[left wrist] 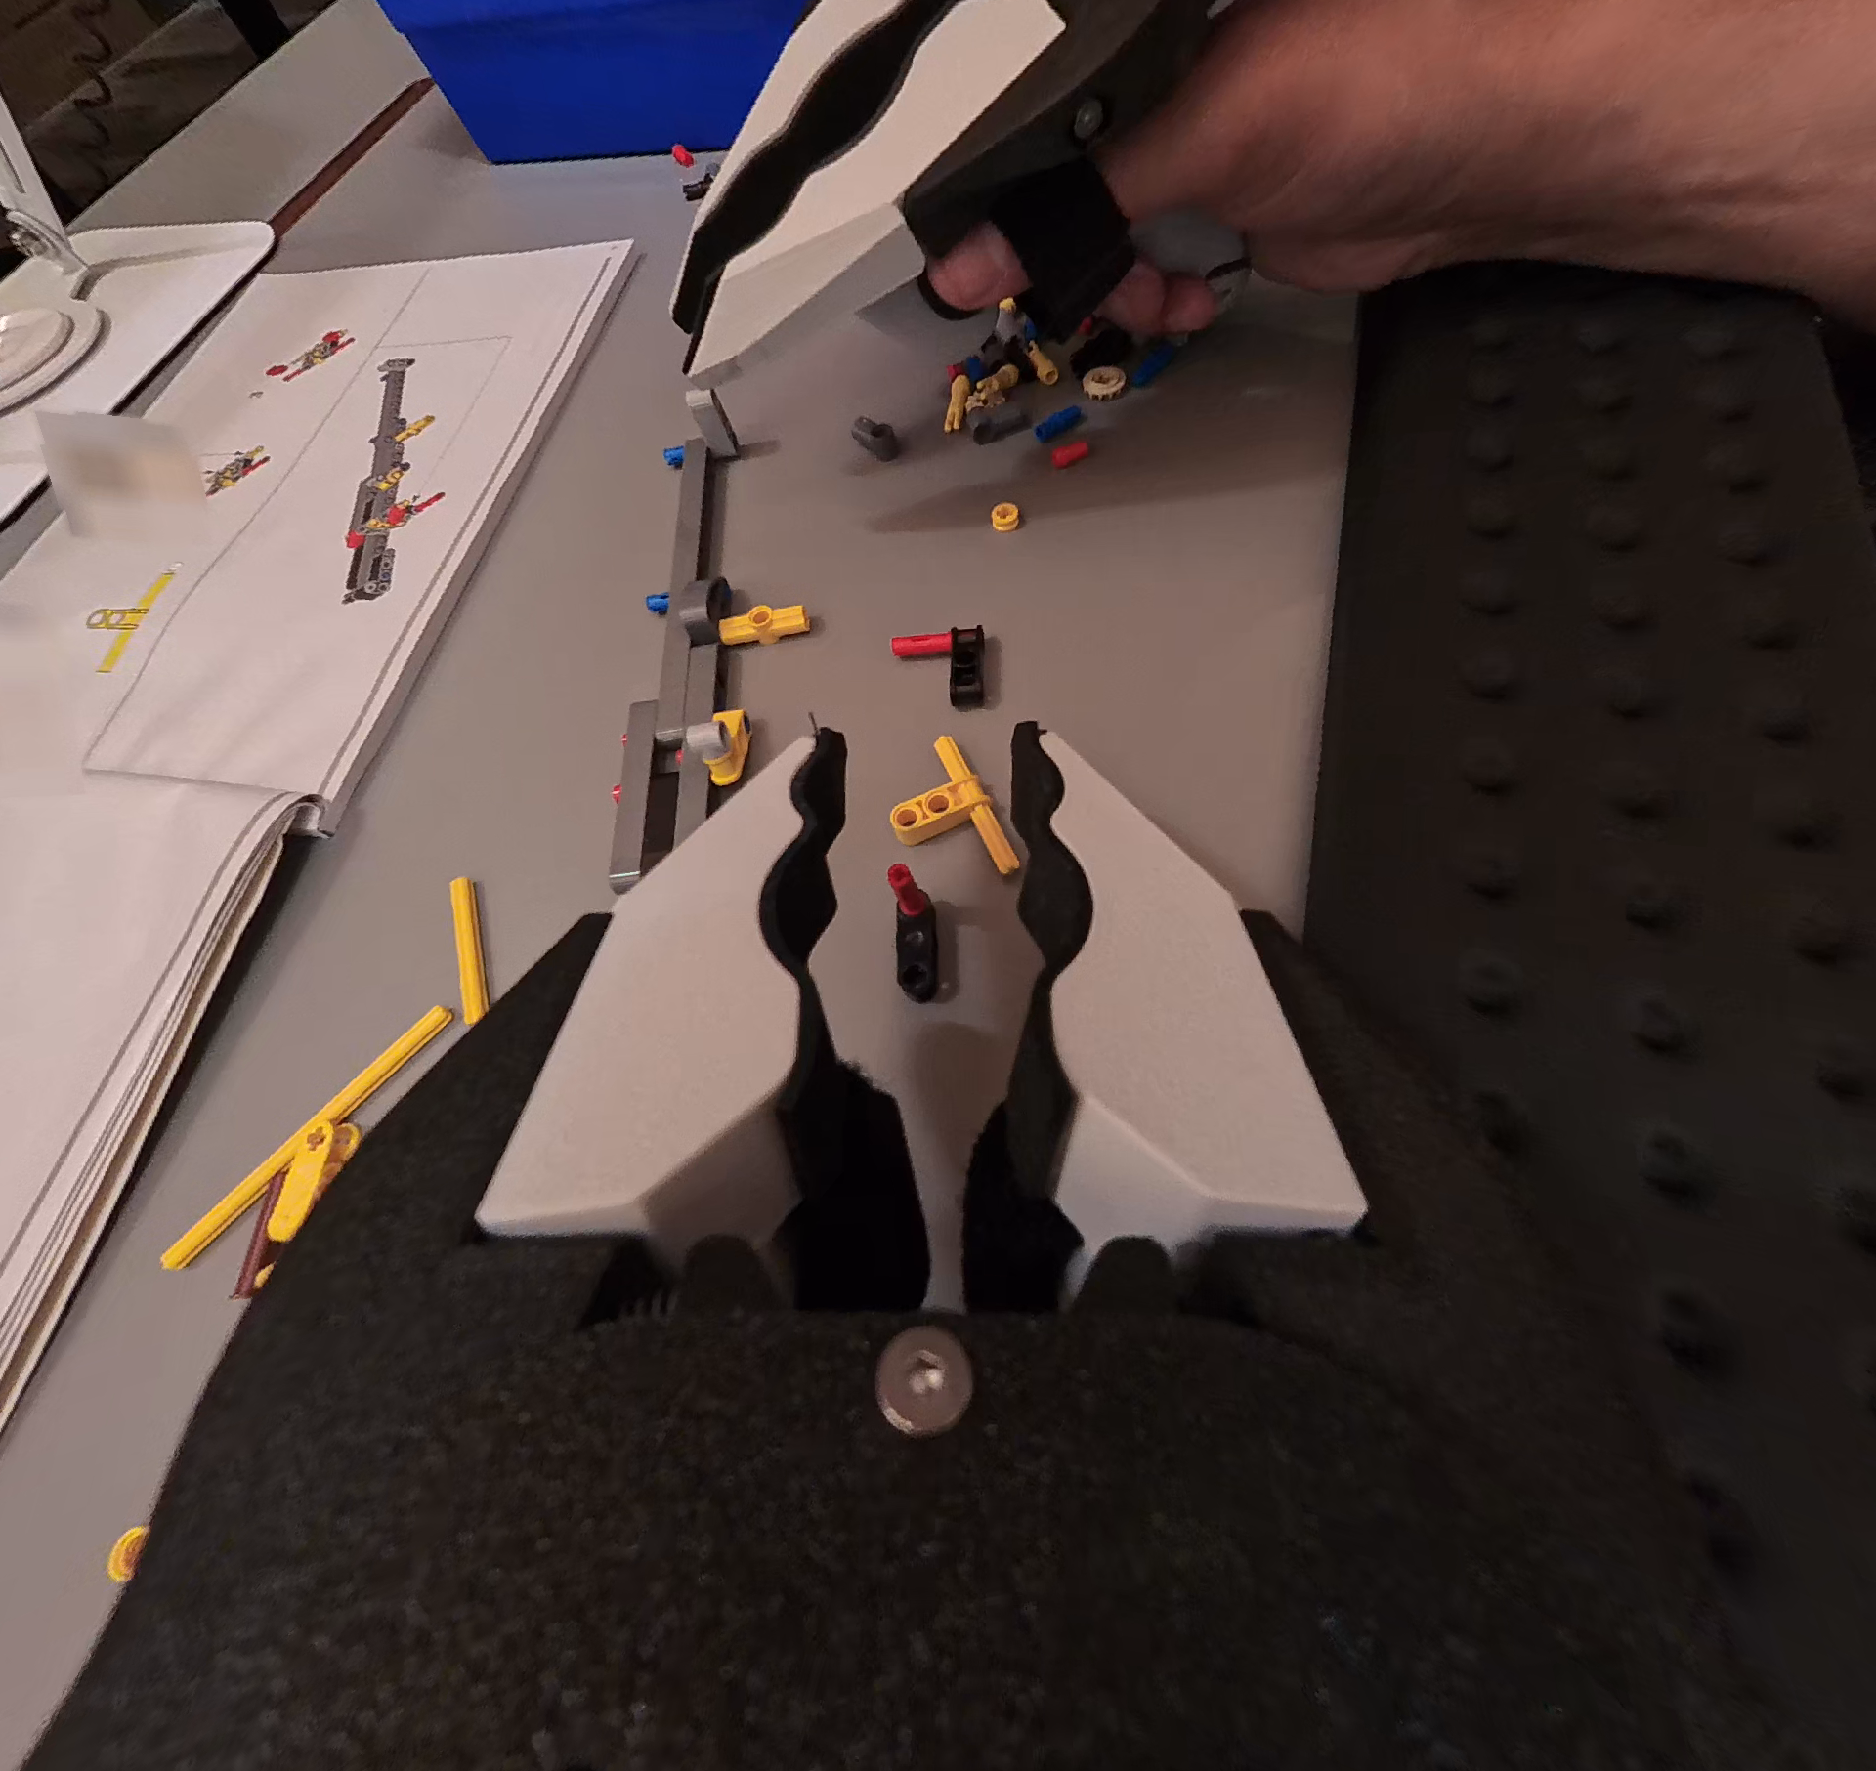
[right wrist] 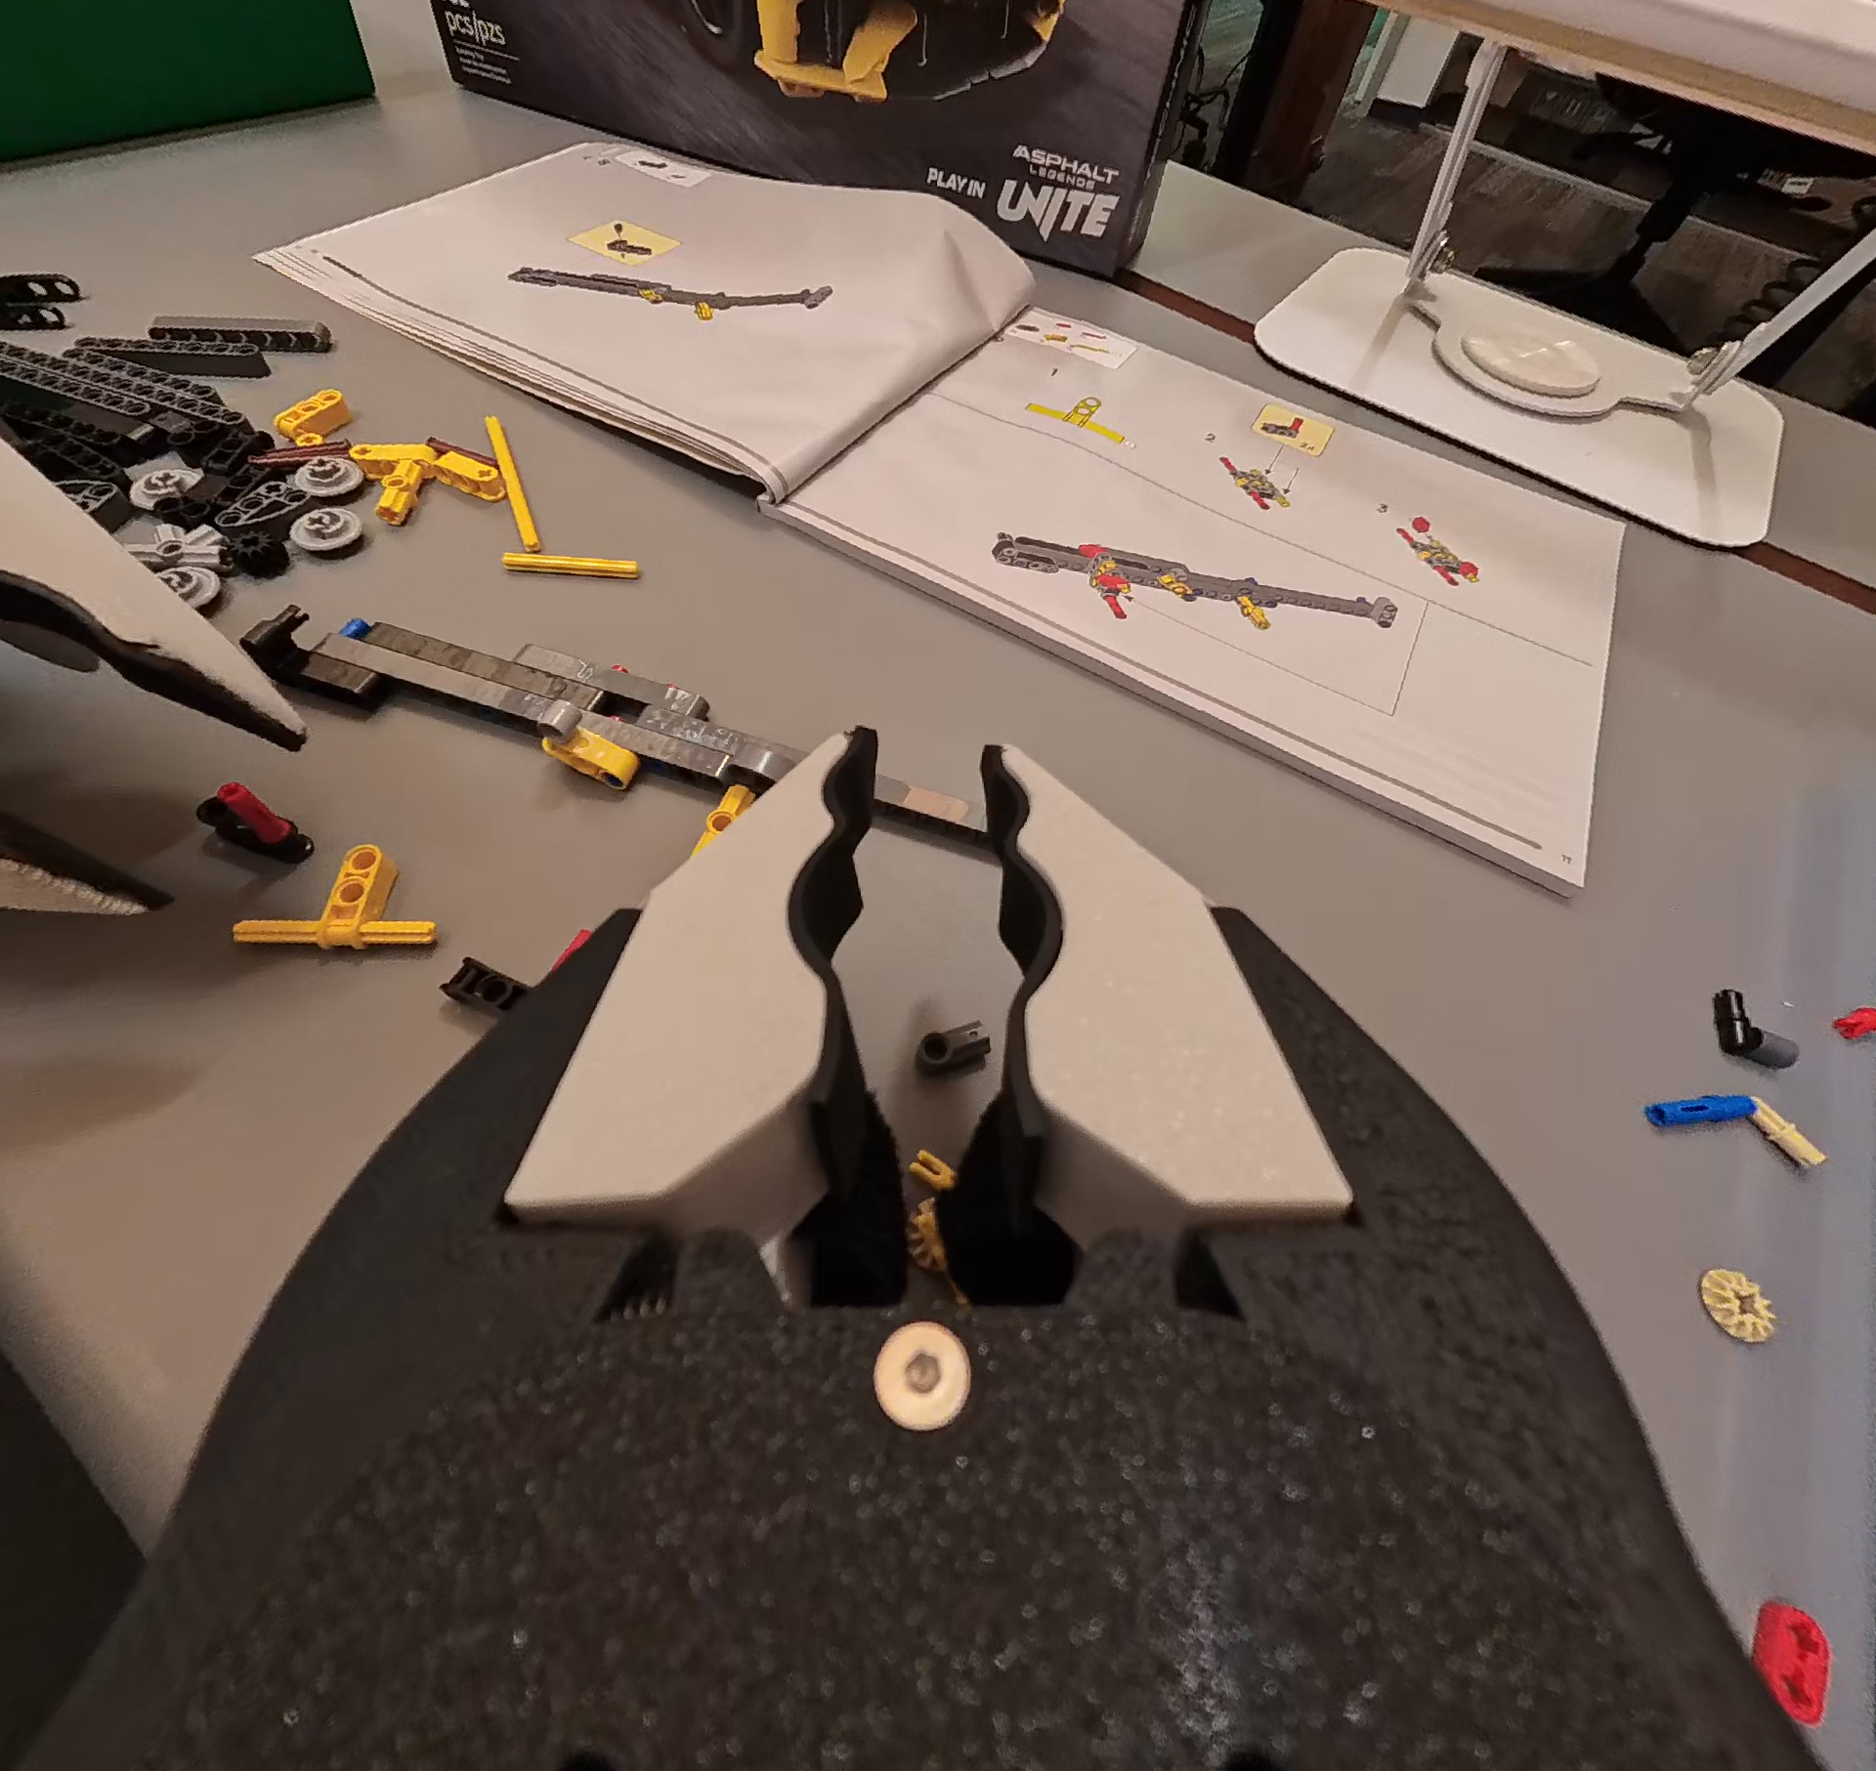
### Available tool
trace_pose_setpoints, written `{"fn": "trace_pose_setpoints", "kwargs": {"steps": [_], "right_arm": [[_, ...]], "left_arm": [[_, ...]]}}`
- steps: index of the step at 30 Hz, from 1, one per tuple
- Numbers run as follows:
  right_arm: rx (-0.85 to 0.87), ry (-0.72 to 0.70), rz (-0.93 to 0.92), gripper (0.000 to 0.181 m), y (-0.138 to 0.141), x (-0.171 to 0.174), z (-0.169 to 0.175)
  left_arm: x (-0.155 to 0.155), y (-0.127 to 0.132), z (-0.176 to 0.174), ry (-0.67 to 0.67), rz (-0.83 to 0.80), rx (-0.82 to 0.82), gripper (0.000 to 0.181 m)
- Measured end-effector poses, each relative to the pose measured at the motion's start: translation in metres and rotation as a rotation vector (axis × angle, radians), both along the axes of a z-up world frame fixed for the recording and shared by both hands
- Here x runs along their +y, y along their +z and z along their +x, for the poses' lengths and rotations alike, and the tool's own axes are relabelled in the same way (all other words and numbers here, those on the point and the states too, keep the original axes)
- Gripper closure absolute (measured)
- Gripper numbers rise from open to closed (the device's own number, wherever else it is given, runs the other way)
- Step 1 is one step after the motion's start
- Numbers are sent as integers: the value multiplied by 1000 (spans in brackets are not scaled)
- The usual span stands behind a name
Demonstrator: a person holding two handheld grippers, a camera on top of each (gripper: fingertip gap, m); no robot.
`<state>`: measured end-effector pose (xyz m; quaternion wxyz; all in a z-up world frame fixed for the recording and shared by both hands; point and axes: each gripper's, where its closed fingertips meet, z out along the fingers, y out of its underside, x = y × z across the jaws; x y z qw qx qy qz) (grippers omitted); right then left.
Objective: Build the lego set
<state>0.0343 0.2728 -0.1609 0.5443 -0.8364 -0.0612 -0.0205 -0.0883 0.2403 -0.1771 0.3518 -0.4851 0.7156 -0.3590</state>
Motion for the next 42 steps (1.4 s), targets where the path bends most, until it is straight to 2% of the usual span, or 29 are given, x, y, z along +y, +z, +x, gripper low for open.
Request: {"fn": "trace_pose_setpoints", "kwargs": {"steps": [5,7,9,10,13,16,19,22,35,39,42], "right_arm": [[3,29,3,160,1,-1,-5],[76,155,4,162,10,-8,-28],[148,385,-94,154,12,-29,-63],[125,469,-176,153,5,-40,-75],[-32,537,-284,147,-15,-50,-86],[4,544,-320,148,-30,-44,-95],[-141,477,-386,151,-51,-41,-80],[-130,486,-341,157,-42,-38,-86],[-186,449,-364,162,-48,-33,-86],[-182,426,-340,156,-46,-28,-85],[-143,510,-317,151,-43,-31,-102]], "left_arm": [[0,0,0,-1,2,0,150],[0,0,0,-2,-5,2,150],[0,0,-1,1,-9,3,150],[1,0,-1,3,-12,3,150],[4,-1,-2,18,-30,9,148],[2,-3,-1,14,-62,31,145],[2,-7,-1,16,-43,47,143],[0,-10,-1,8,-22,62,143],[5,-18,-1,33,-2,104,143],[5,-13,-2,35,-60,94,141],[5,-15,-3,35,-54,102,140]]}}
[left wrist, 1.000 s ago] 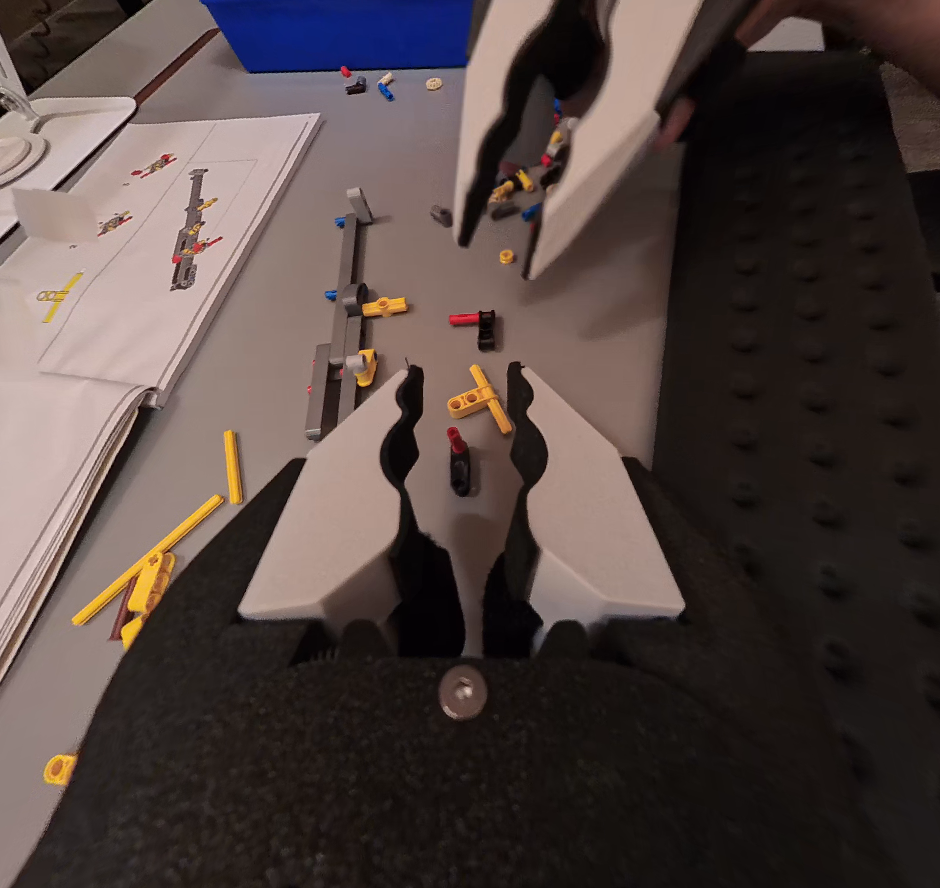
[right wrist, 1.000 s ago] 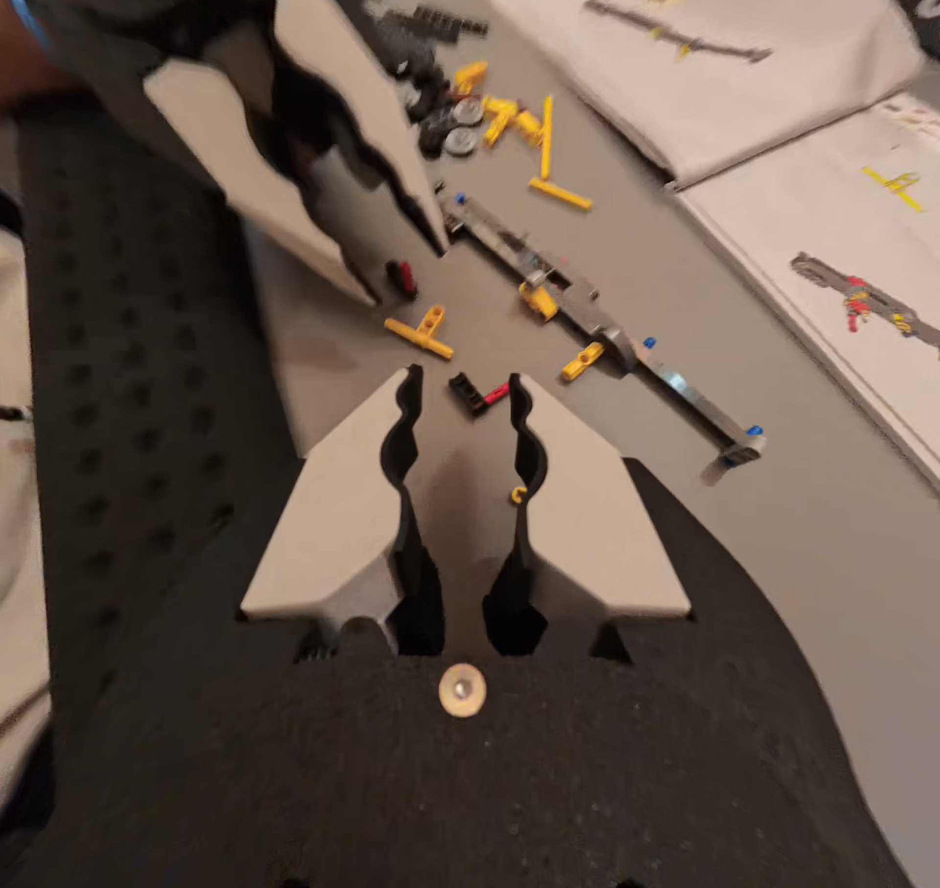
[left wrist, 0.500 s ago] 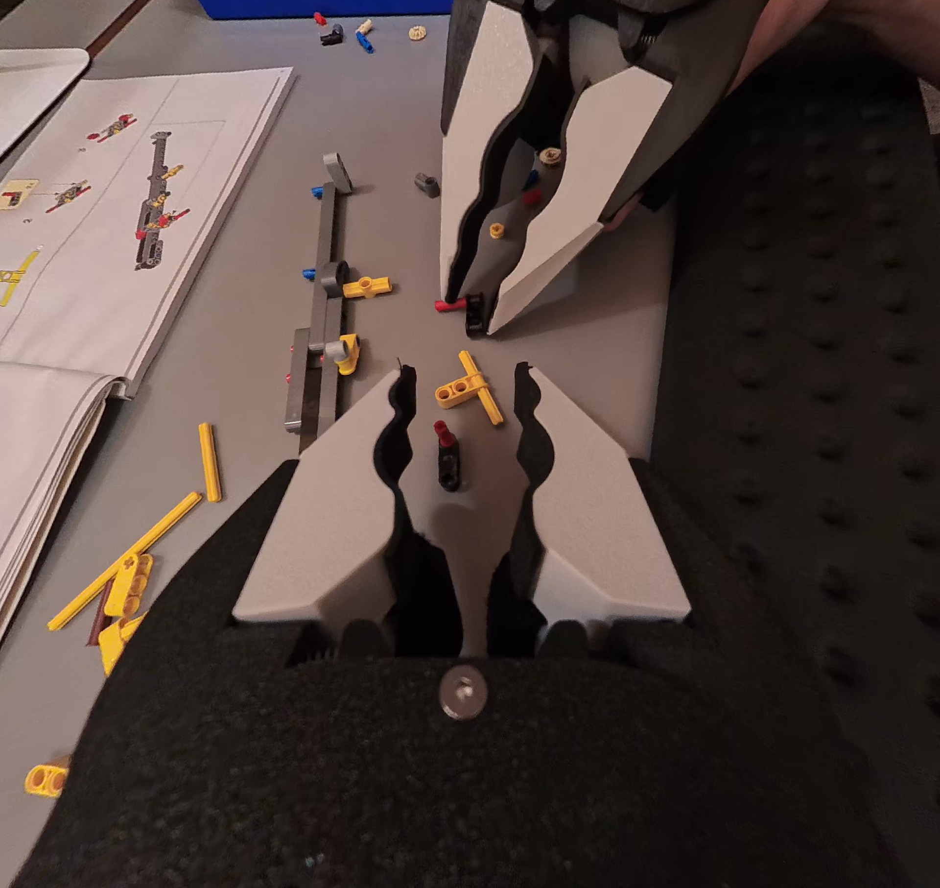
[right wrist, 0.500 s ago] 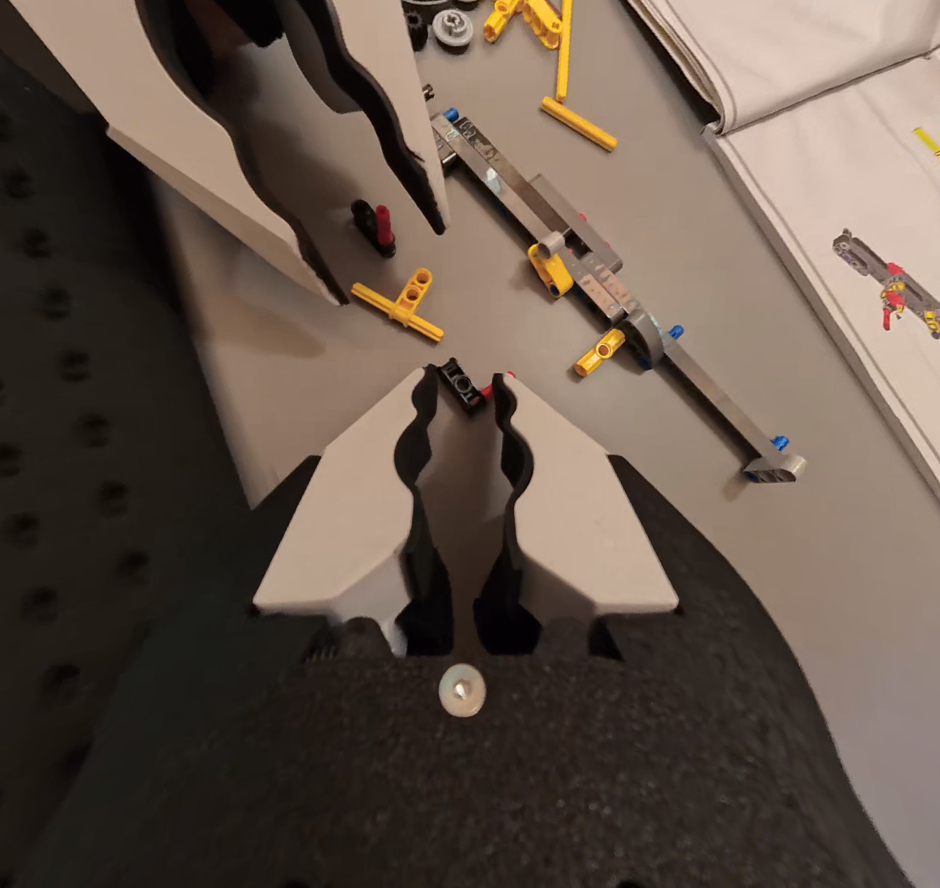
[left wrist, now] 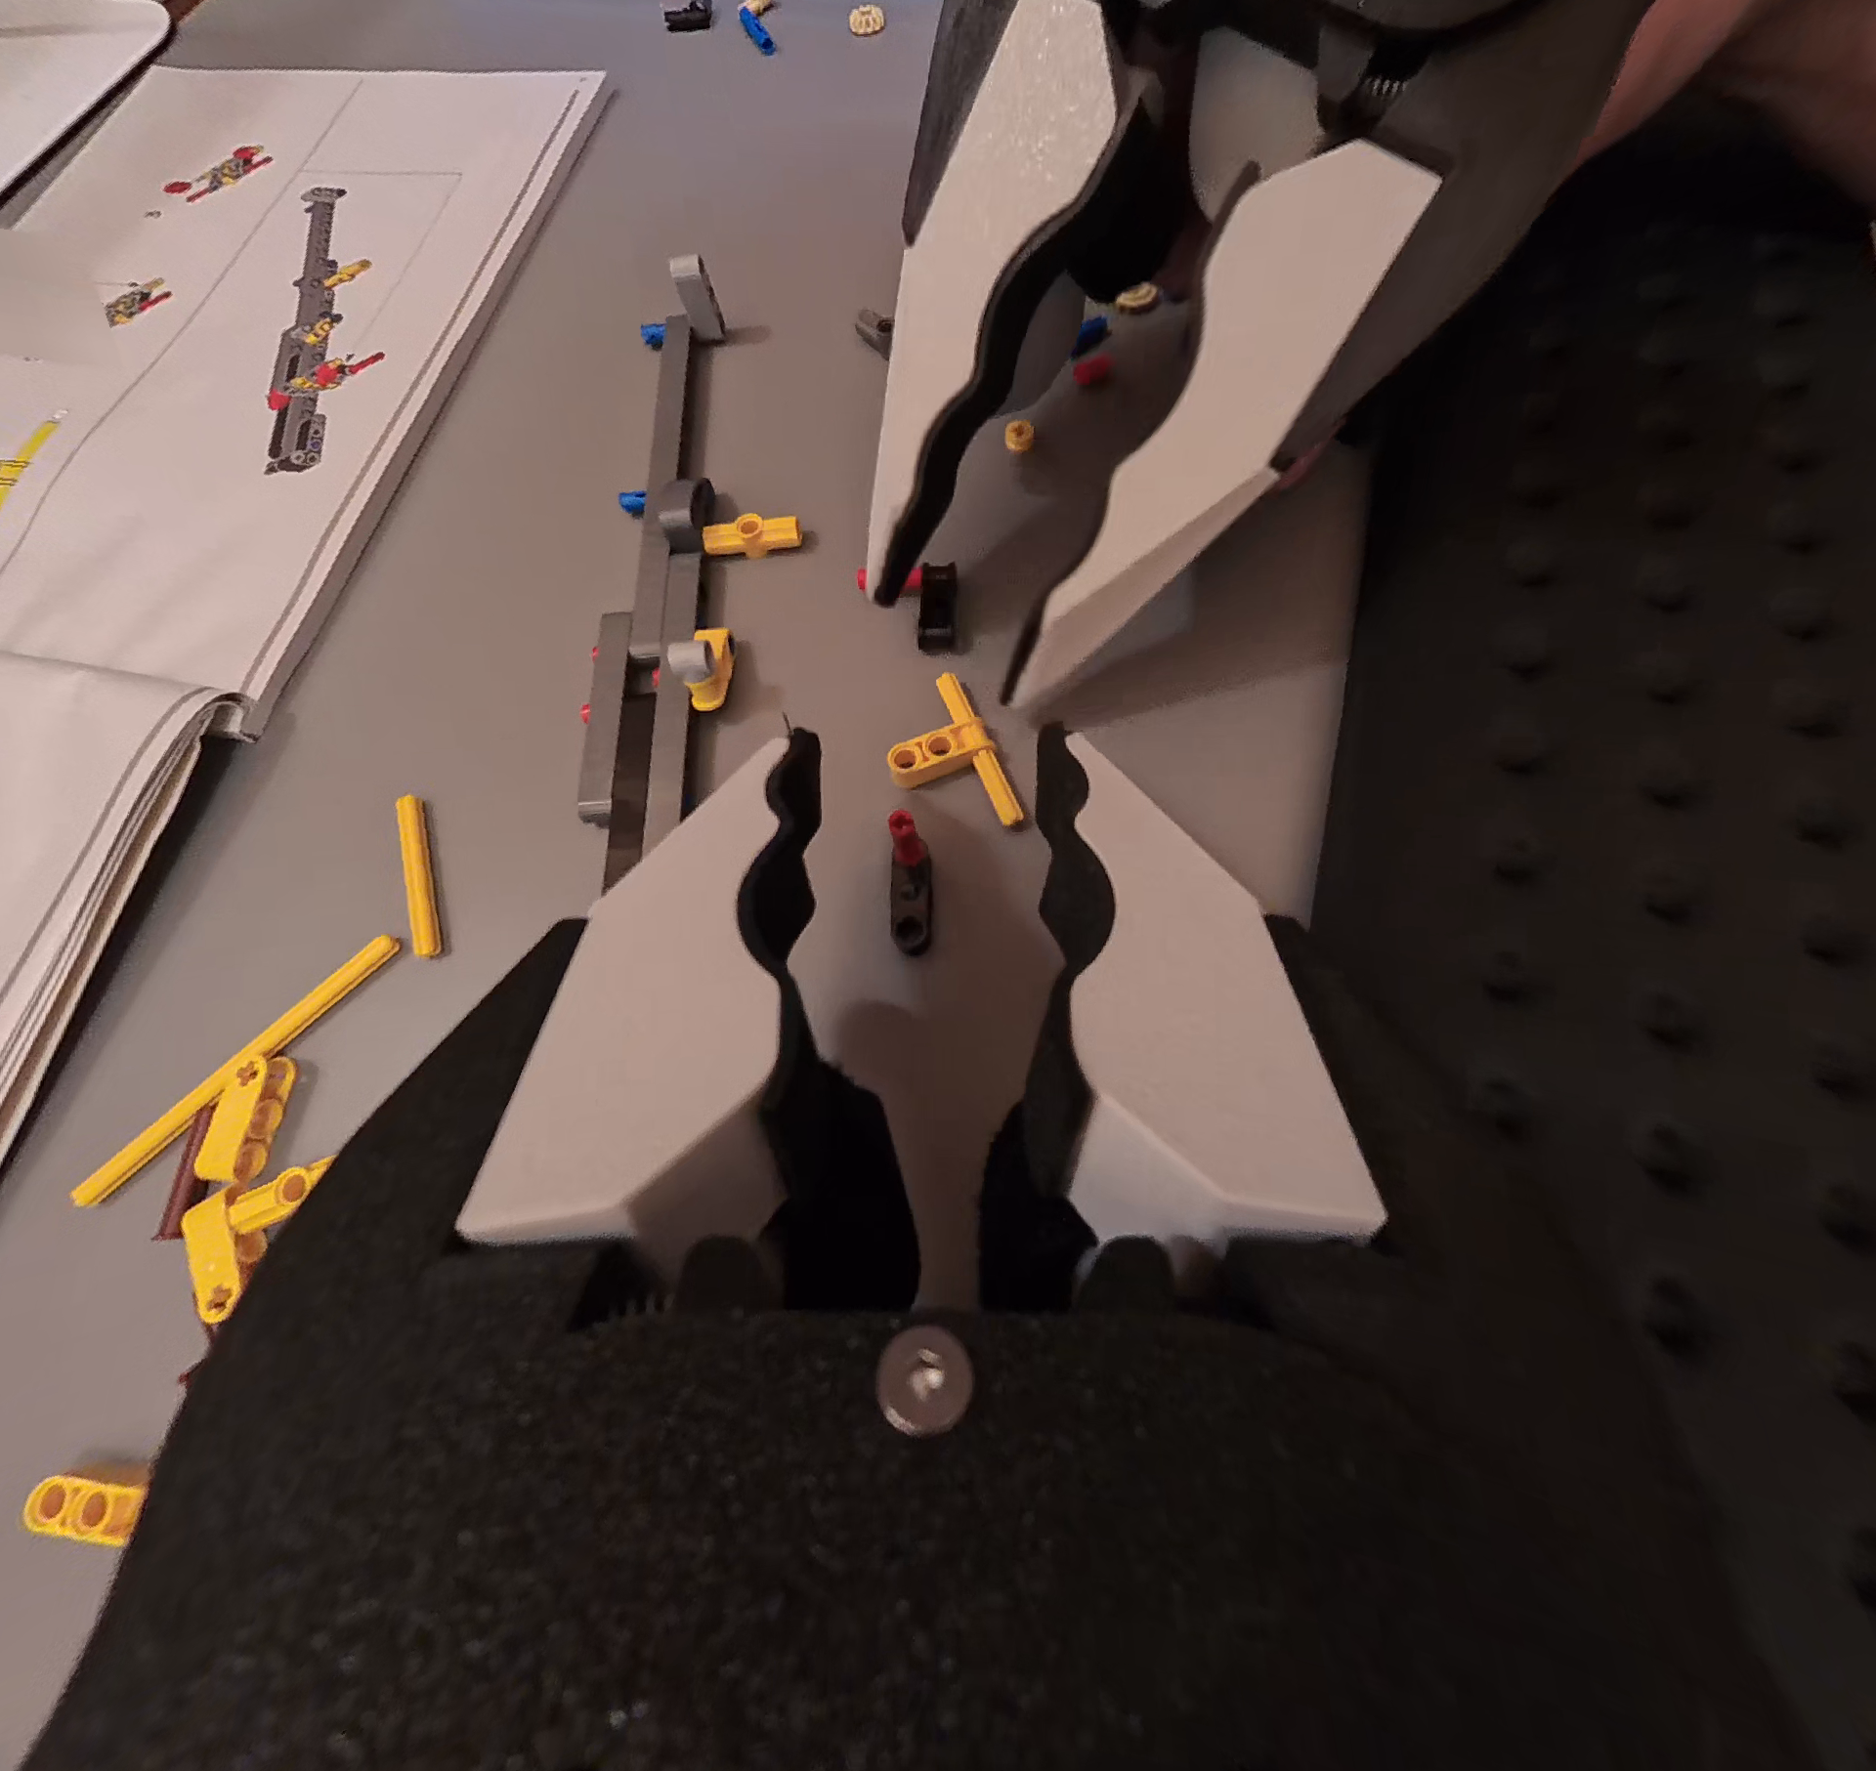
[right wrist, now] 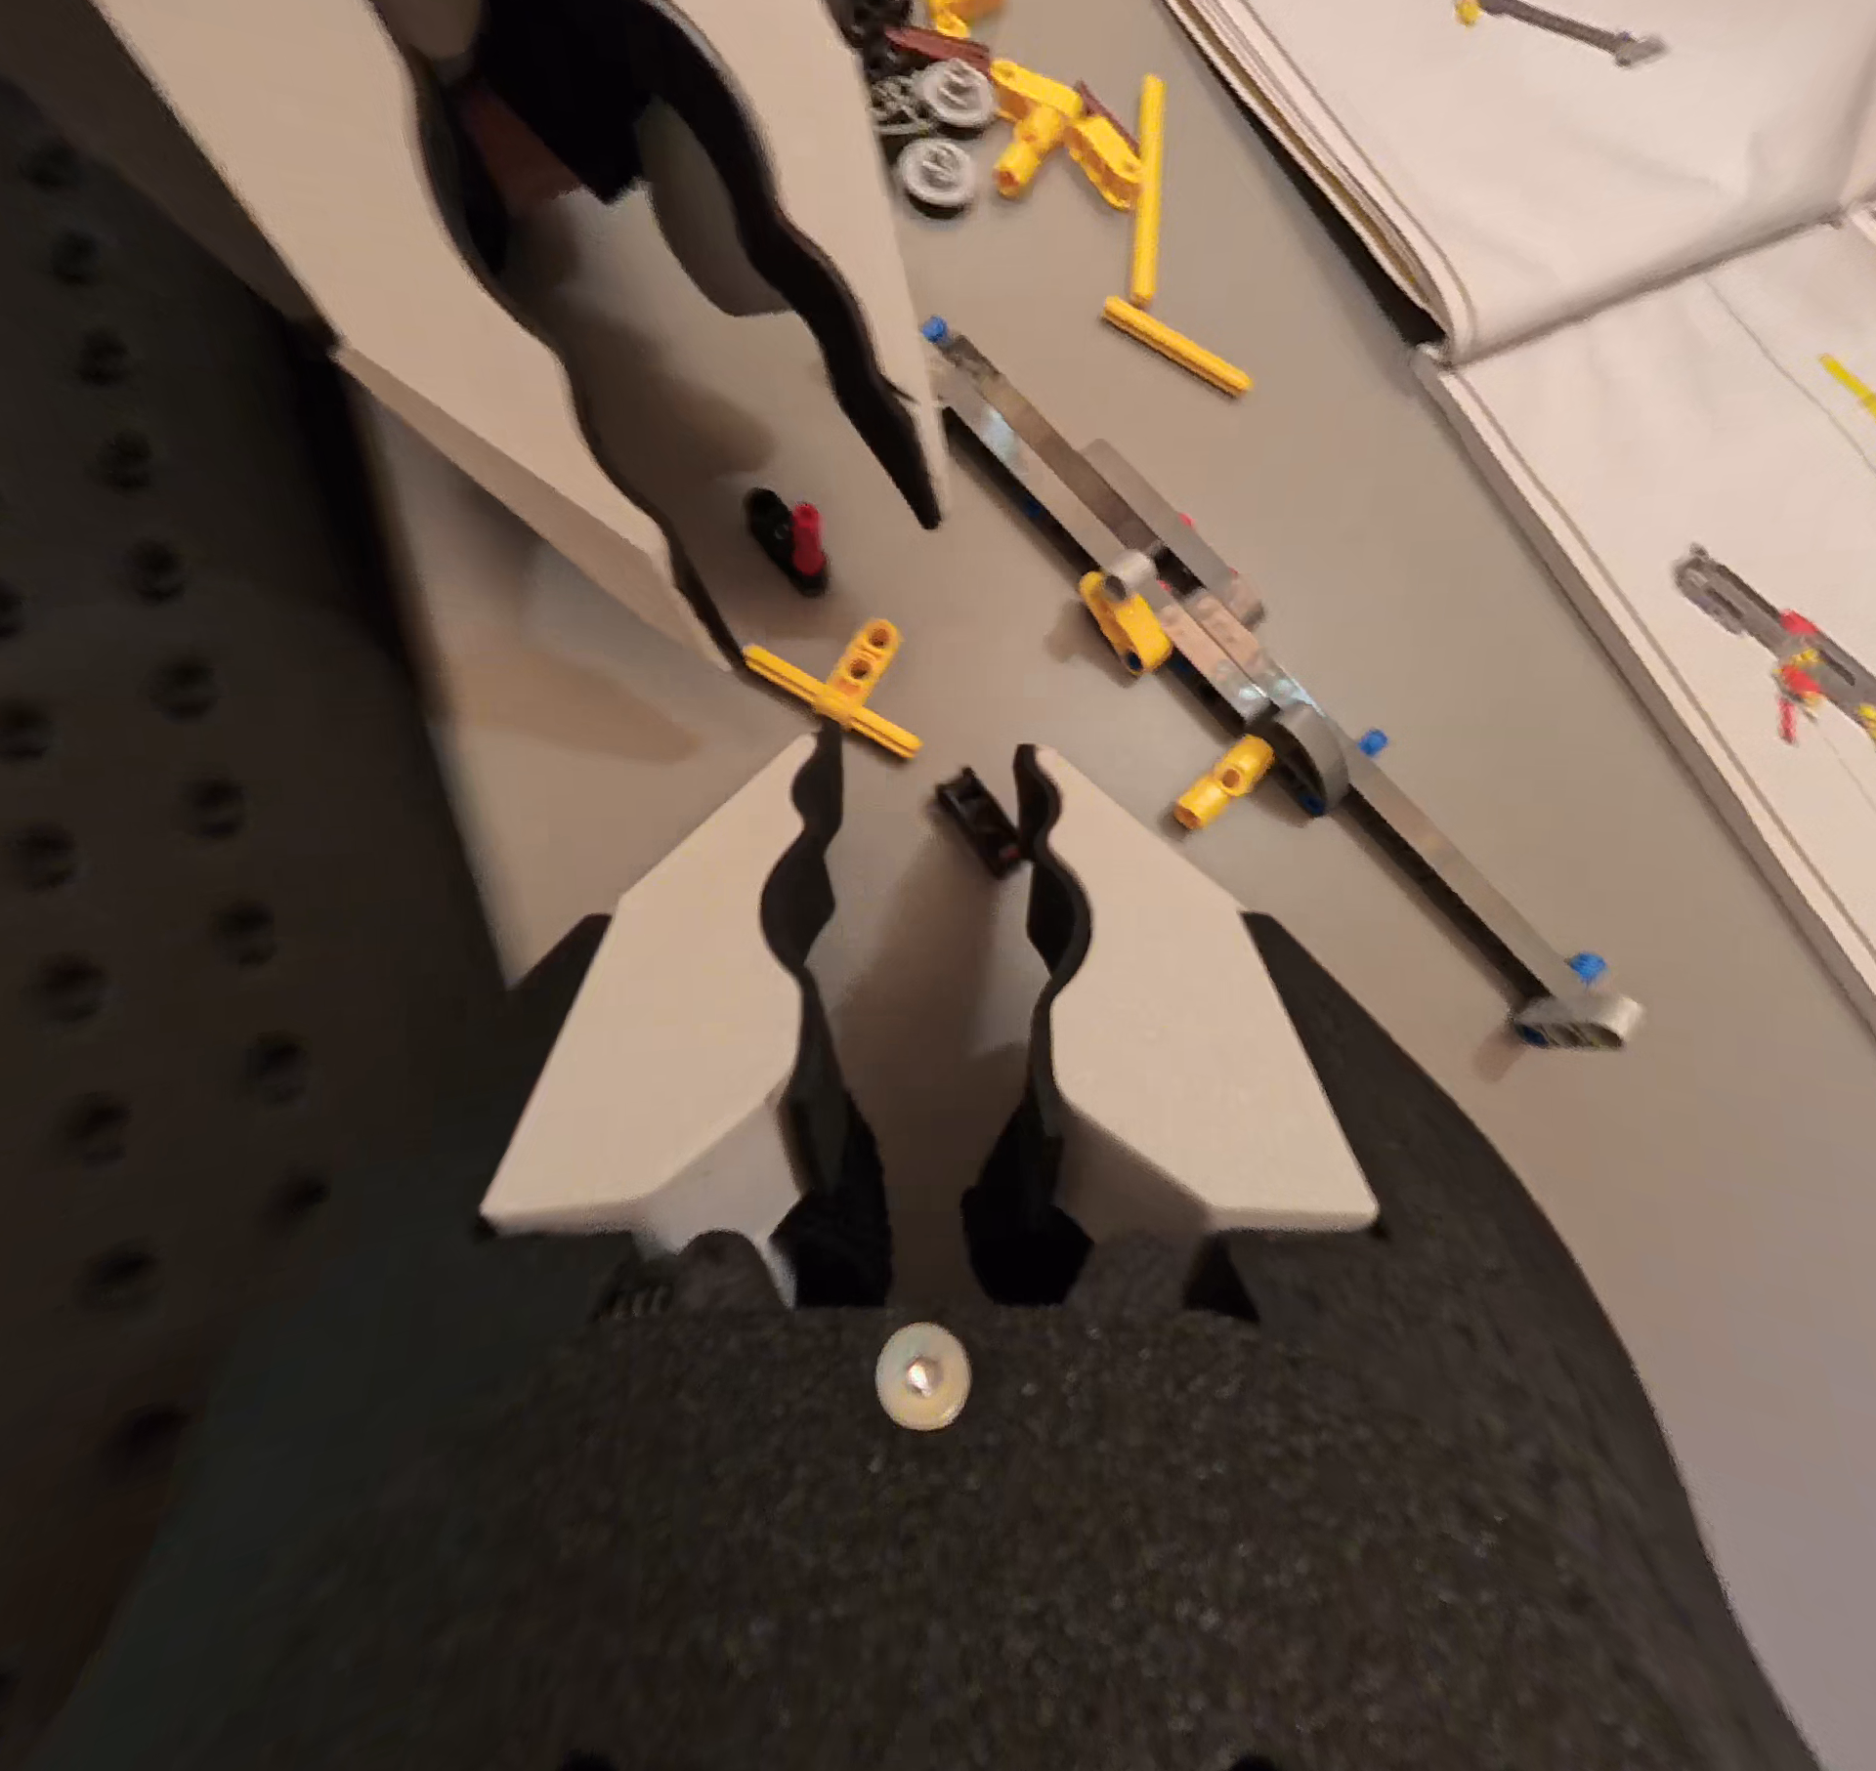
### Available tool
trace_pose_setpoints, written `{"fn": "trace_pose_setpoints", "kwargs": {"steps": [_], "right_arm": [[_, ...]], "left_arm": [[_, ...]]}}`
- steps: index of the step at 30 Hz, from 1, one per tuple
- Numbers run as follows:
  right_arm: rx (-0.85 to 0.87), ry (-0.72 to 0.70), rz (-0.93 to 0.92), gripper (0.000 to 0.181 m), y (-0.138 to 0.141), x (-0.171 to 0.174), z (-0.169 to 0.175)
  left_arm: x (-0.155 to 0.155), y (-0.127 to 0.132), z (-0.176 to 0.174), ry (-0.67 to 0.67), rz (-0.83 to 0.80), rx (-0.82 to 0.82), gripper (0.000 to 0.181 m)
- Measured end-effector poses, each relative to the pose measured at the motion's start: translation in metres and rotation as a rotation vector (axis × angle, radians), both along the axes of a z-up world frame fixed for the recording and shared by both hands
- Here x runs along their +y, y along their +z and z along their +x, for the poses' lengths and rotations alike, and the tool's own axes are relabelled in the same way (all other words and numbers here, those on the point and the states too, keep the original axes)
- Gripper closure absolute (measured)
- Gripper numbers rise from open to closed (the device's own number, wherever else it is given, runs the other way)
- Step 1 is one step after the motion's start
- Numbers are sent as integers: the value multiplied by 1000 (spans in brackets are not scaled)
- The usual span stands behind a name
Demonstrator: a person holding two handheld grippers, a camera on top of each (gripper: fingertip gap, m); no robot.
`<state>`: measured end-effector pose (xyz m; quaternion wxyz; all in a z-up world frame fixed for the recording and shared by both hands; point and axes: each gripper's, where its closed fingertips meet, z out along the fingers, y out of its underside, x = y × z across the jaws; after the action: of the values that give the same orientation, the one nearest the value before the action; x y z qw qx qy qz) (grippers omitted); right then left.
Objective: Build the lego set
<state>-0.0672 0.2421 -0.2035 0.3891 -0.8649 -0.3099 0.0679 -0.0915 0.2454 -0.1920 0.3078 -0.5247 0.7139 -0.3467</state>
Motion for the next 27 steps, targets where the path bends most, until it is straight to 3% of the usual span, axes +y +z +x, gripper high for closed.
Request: {"fn": "trace_pose_setpoints", "kwargs": {"steps": [5,10,13,17,20,24,27], "right_arm": [[32,76,-7,147,-3,0,-18],[-6,66,-33,158,-8,3,-16],[-39,97,-12,174,-9,-1,-18],[-130,113,52,175,-8,0,-17],[-281,125,169,175,0,5,-11],[-560,197,471,175,34,10,-14],[-628,197,544,176,45,9,-14]], "left_arm": [[0,-2,0,0,15,9,138],[3,3,-2,12,-17,-12,137],[6,6,-4,21,-37,-25,139],[4,9,-6,6,-86,-23,143],[0,15,-2,-11,-176,-7,148],[2,20,7,-34,-335,57,145],[1,35,12,-71,-416,7,161]]}}
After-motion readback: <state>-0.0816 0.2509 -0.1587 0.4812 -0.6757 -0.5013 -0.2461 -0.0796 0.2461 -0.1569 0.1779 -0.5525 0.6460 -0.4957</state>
